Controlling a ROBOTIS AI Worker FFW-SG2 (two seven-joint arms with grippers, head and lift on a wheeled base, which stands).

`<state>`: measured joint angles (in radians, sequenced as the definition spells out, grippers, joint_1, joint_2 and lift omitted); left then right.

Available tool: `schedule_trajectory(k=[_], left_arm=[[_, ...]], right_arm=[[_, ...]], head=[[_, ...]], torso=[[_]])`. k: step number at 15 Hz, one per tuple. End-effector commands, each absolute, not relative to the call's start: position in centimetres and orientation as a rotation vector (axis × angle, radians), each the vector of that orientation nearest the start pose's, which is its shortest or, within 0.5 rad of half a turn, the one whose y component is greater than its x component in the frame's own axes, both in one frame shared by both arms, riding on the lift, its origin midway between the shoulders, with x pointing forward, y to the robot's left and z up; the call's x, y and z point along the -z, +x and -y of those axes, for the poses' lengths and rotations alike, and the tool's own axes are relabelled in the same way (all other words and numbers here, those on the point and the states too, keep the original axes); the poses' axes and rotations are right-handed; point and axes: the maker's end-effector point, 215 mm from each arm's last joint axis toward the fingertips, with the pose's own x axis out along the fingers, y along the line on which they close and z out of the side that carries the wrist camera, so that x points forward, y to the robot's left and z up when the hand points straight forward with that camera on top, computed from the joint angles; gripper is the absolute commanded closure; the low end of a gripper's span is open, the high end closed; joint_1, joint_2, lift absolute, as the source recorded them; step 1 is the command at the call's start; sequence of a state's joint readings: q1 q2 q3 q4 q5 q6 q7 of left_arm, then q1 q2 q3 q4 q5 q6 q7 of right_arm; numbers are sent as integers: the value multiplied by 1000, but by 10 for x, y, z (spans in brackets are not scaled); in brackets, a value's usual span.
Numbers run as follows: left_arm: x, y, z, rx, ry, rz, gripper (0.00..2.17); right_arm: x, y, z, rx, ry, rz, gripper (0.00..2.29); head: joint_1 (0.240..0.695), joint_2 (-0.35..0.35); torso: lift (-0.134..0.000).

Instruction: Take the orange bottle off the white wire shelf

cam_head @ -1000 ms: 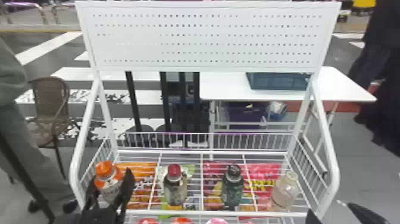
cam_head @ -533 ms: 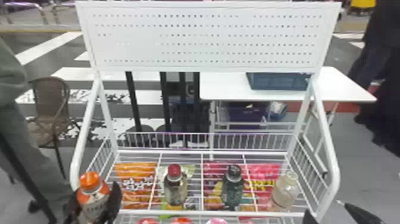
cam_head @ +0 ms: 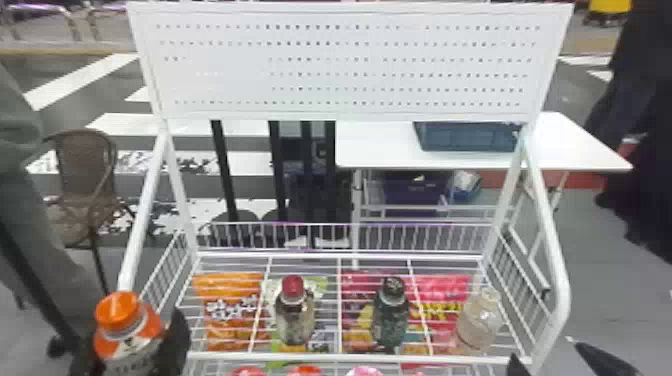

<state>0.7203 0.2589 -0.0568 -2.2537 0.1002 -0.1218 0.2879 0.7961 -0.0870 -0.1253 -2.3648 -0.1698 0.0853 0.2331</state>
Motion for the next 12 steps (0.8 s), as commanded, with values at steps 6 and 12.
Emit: schedule_trajectory(k=[6,12], left_arm=[[271,368,-246,-64,54,58,923],[269,370,-245,-62,54,63,923]], right_arm=[[300,366,232,-212,20,-78,144],[301,368,232,-212,21,-79,144]], head=[[499,0],[499,0]], torso=[[0],[0]])
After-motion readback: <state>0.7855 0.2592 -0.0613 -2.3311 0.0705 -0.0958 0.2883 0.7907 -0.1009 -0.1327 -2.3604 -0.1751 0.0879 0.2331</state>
